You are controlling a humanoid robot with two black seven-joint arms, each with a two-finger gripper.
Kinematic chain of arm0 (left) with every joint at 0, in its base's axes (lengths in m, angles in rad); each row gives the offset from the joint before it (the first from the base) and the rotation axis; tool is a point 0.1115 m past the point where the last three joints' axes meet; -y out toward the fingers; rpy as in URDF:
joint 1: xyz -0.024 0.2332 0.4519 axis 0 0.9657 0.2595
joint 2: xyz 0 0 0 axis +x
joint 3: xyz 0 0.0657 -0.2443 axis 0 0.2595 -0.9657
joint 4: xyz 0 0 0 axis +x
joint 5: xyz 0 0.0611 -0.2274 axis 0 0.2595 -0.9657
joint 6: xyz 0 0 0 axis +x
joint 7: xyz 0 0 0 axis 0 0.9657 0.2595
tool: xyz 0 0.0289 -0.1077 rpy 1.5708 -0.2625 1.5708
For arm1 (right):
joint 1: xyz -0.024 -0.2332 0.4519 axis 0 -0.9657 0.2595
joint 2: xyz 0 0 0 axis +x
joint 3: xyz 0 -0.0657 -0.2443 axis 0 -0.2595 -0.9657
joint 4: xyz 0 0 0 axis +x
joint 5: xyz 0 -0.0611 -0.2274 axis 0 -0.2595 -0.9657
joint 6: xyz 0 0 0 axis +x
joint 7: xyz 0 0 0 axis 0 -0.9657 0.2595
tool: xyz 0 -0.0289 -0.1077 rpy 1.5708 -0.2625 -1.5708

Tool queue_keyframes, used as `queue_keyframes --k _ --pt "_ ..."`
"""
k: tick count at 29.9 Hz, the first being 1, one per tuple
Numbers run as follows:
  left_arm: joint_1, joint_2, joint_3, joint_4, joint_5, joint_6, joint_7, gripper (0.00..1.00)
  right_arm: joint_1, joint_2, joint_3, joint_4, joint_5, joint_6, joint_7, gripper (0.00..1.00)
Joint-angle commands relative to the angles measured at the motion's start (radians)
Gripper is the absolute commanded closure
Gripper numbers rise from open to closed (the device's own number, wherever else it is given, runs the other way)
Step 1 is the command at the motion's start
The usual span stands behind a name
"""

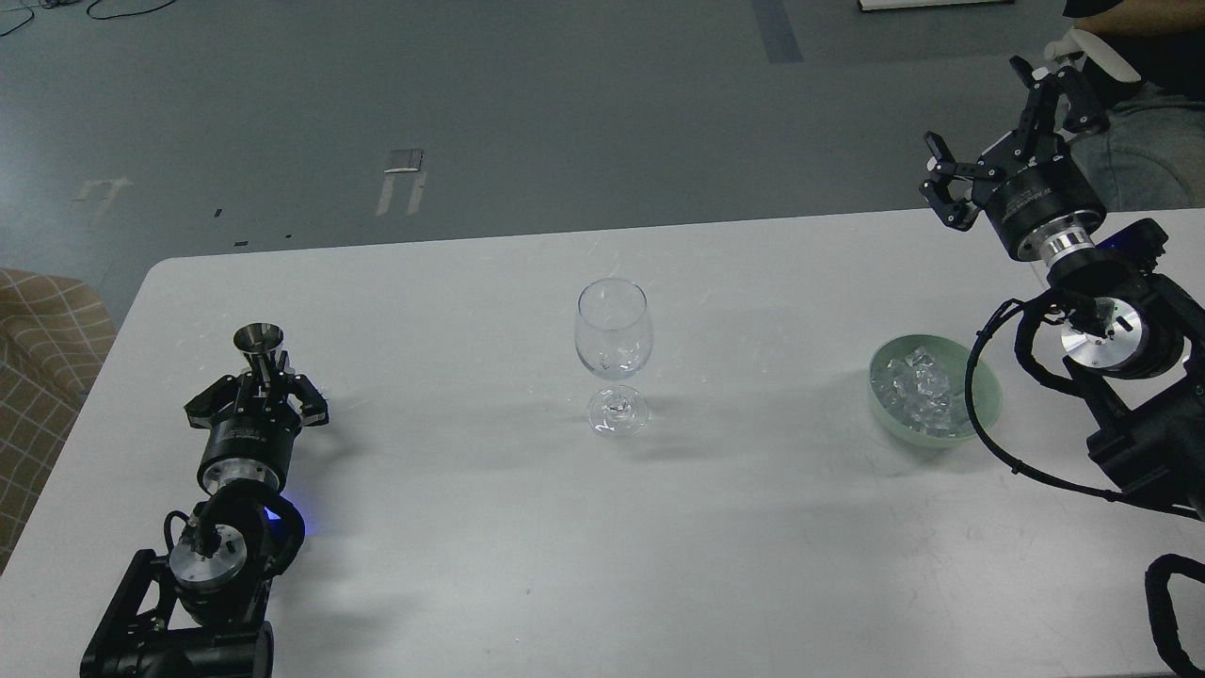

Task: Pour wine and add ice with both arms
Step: 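Lift the jigger upright with the left gripper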

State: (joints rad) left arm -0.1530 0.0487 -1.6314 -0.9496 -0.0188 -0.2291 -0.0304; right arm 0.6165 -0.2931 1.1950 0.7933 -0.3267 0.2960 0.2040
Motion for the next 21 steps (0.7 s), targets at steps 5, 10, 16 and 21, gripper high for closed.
queue_keyframes --k 5,10,16,21 --pt "-0.014 0.007 0.021 -0.011 0.003 0.001 0.012 0.92 0.000 -0.001 0.000 0.000 0.000 0.000 0.000 0.00" --pt "-0.023 0.010 0.024 -0.049 0.003 0.001 0.029 0.92 -0.001 -0.001 0.000 0.000 0.000 0.000 0.000 0.00" --pt "-0.025 0.011 0.039 -0.112 0.006 0.011 0.052 0.93 -0.001 -0.001 0.000 0.000 0.000 0.000 0.000 0.00" --pt "-0.026 0.017 0.073 -0.150 0.010 0.014 0.078 0.93 -0.001 -0.001 0.000 0.000 0.000 0.000 0.000 0.00"
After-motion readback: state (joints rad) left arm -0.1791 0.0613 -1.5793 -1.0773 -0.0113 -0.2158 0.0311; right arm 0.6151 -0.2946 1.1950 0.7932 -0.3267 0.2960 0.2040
